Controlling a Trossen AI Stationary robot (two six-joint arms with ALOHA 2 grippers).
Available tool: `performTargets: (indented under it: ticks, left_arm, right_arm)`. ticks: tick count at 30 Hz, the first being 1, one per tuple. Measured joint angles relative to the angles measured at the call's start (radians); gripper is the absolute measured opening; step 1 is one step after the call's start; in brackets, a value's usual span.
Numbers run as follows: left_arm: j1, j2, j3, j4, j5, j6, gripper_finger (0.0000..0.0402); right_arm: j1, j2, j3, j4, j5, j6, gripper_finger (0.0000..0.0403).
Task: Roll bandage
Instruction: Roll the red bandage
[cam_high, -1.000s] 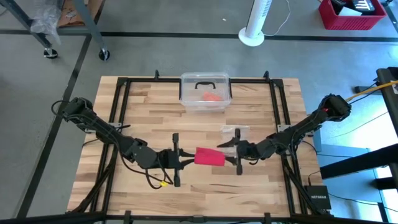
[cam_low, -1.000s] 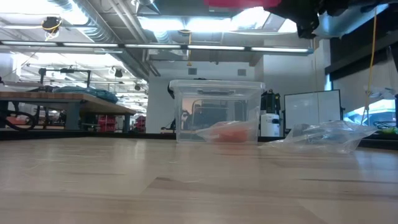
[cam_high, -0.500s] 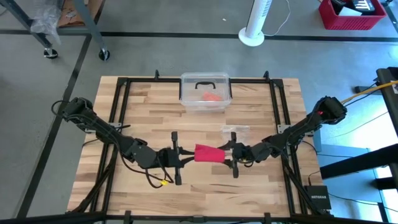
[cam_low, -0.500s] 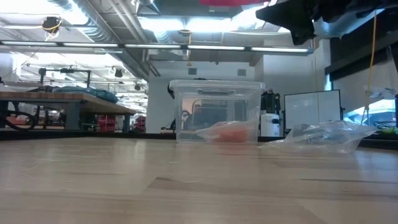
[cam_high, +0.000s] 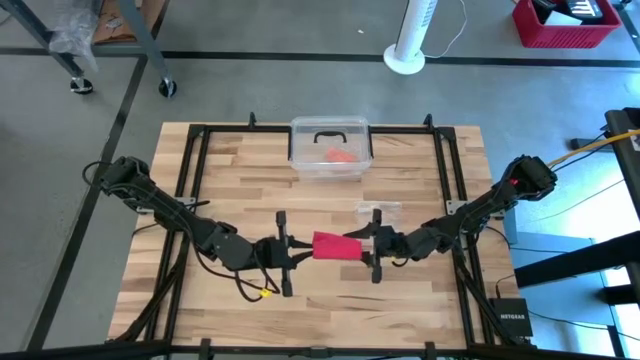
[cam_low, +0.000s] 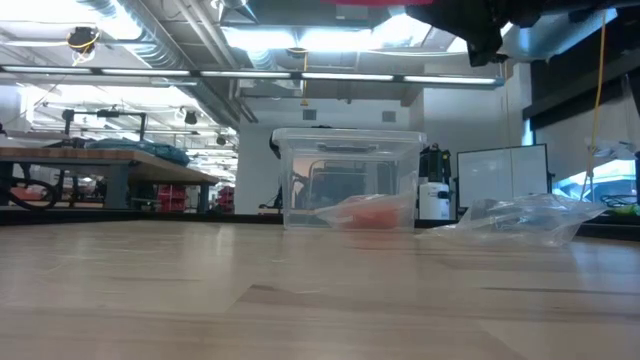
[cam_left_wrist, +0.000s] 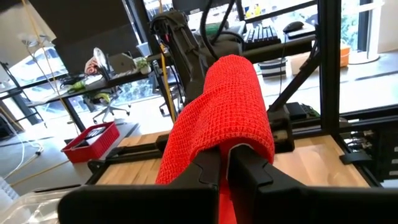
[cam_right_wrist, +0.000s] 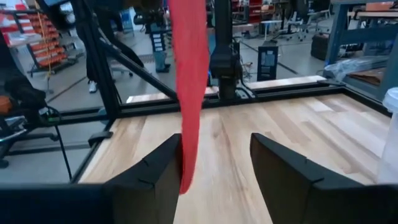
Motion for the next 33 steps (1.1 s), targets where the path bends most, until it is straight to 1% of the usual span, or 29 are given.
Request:
performTargets:
  ticks: [12,15,22,24,28,31,33]
  left_arm:
    - [0.006,0.0,0.0,-0.011,0.0,0.002,0.0004]
    - [0.01,0.0,0.0,0.002,0.0,-0.017,0.0004]
    - [0.01,0.001,0.001,0.023,0.0,-0.005,0.0004]
    - [0.01,0.001,0.001,0.023,0.0,-0.007,0.0004]
    - [0.011,0.001,0.001,0.022,0.0,-0.013,0.0004]
    - [0.011,0.001,0.001,0.022,0.0,-0.017,0.0004]
    - [0.011,0.001,0.001,0.021,0.0,-0.017,0.0004]
  right_arm:
    - [0.0,0.008,0.0,0.015,0.008,-0.003,0.0188]
    - [0.0,0.008,0.0,0.013,0.008,-0.017,0.0188]
    - [0.0,0.013,-0.001,0.006,0.006,-0.03,0.0188]
    - [0.0,0.027,-0.001,0.013,0.009,-0.03,0.0188]
    - [-0.013,0.068,-0.001,0.086,0.021,-0.029,0.0187]
    - [-0.029,0.086,0.003,0.099,0.009,-0.029,0.0176]
    - [-0.035,0.087,0.013,0.097,0.009,-0.03,0.0159]
